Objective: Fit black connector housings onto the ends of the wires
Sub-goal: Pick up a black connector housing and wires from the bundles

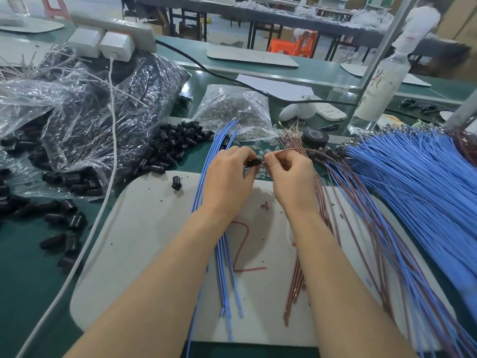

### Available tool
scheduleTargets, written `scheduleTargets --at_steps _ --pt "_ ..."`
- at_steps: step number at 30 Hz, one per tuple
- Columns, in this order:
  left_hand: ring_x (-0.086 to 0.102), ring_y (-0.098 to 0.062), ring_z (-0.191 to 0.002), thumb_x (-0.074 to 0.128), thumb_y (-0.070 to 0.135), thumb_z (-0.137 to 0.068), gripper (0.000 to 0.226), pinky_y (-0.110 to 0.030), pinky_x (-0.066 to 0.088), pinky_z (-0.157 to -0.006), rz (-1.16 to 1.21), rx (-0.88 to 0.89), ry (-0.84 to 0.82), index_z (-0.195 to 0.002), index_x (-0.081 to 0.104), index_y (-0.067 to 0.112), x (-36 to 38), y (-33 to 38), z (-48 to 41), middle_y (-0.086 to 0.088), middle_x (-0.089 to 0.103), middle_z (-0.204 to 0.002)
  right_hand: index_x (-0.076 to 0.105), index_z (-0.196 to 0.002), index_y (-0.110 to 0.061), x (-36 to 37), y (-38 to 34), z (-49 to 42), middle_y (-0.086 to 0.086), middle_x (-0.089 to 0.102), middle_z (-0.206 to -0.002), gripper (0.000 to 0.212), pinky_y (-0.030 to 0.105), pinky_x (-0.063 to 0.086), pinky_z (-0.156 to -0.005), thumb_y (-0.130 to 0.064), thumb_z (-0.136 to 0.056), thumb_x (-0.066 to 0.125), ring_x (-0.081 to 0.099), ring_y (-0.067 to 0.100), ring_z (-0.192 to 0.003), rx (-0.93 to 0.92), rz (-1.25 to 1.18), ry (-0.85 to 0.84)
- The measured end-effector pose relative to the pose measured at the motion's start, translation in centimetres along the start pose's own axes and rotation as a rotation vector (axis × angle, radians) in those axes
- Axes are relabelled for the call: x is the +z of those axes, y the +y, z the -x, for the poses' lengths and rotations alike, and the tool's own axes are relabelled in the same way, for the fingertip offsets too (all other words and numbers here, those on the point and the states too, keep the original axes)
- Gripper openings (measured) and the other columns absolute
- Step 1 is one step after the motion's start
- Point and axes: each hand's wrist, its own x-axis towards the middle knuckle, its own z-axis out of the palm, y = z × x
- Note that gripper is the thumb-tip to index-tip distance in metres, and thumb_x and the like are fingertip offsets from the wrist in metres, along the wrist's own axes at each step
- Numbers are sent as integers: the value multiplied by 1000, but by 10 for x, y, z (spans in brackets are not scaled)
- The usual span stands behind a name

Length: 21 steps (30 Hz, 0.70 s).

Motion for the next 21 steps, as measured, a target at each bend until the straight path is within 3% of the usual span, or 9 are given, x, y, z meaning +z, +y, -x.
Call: scheduleTargets --at_steps 3,6,10,15,18,21 --pt "47 -13 -79 64 15 -86 12 -23 37 -73 24 10 6 -98 66 13 0 2 0 1 66 -94 69 -86 -6 -1 0 -1 7 70 -81 15 40 53 -83 -19 -91 62 65 20 -79 25 -46 5" --pt "47 -13 -74 63 15 -88 11 -22 38 -70 55 -20 5 -99 65 13 0 3 -1 2 67 -95 64 -82 -16 1 -4 1 3 68 -80 10 39 53 -82 -20 -91 61 65 19 -80 -8 -111 86" --pt "60 -15 -84 59 8 -89 12 -17 42 -75 137 -97 4 -100 63 11 -2 2 0 0 68 -94 58 -79 -26 -1 -5 -1 5 67 -81 17 44 53 -81 -18 -93 58 64 24 -79 -14 -248 163" --pt "63 -11 -86 59 1 -88 14 -13 47 -81 306 -103 40 -98 61 11 -4 4 -2 6 64 -88 64 -78 -30 1 1 -2 -7 64 -67 22 44 53 -76 -12 -89 57 60 10 -63 50 -227 51" --pt "64 -12 -85 59 -1 -87 14 -15 49 -83 360 -78 54 -98 61 9 -5 5 -2 4 65 -88 66 -76 -31 3 0 0 -2 70 -74 26 50 53 -85 -11 -89 56 67 17 -75 76 -171 -33" --pt "64 -11 -86 58 -2 -87 17 -15 49 -83 375 -61 48 -97 61 11 -5 6 -2 3 65 -89 67 -82 -29 3 -2 3 0 72 -83 19 46 53 -87 -13 -88 58 68 18 -84 20 -131 -38"
